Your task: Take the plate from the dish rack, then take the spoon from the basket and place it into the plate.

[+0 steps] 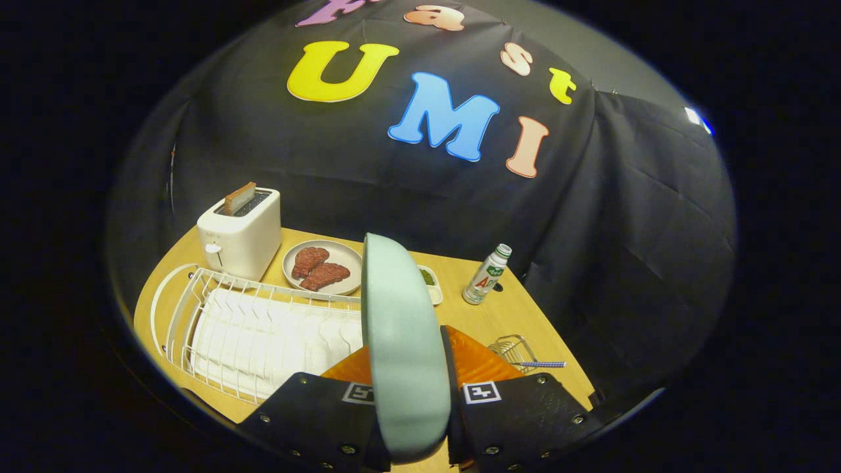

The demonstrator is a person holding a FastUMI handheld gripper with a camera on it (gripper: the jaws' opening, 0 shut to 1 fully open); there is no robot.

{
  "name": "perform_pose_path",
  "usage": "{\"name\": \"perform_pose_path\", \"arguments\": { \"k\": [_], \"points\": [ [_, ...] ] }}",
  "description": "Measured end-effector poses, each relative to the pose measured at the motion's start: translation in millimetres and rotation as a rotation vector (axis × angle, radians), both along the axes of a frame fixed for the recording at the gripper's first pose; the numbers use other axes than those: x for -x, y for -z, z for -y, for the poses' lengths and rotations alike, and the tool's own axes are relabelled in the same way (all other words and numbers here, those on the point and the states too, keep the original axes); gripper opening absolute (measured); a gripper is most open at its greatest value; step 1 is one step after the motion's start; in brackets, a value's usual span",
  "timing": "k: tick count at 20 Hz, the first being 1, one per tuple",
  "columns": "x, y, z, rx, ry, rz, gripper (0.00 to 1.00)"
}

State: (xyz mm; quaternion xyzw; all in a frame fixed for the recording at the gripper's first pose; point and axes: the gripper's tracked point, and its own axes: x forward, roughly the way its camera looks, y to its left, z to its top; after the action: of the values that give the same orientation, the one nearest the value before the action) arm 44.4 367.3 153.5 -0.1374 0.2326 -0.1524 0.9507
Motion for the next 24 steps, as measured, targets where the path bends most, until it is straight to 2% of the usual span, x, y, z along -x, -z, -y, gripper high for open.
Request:
{"name": "perform_pose_path", "arguments": {
  "k": [6,12,20,24],
  "points": [
    [76,14,34,-0.053,0.009,-0.024,0.33],
    [127,68,63,-0.083,-0.021,-0.116,0.32],
    [148,139,59,-0.295,-0.058,-0.221,0.32],
    [143,153,33,-0.461,-0.127,-0.223,0.32]
  ]
}}
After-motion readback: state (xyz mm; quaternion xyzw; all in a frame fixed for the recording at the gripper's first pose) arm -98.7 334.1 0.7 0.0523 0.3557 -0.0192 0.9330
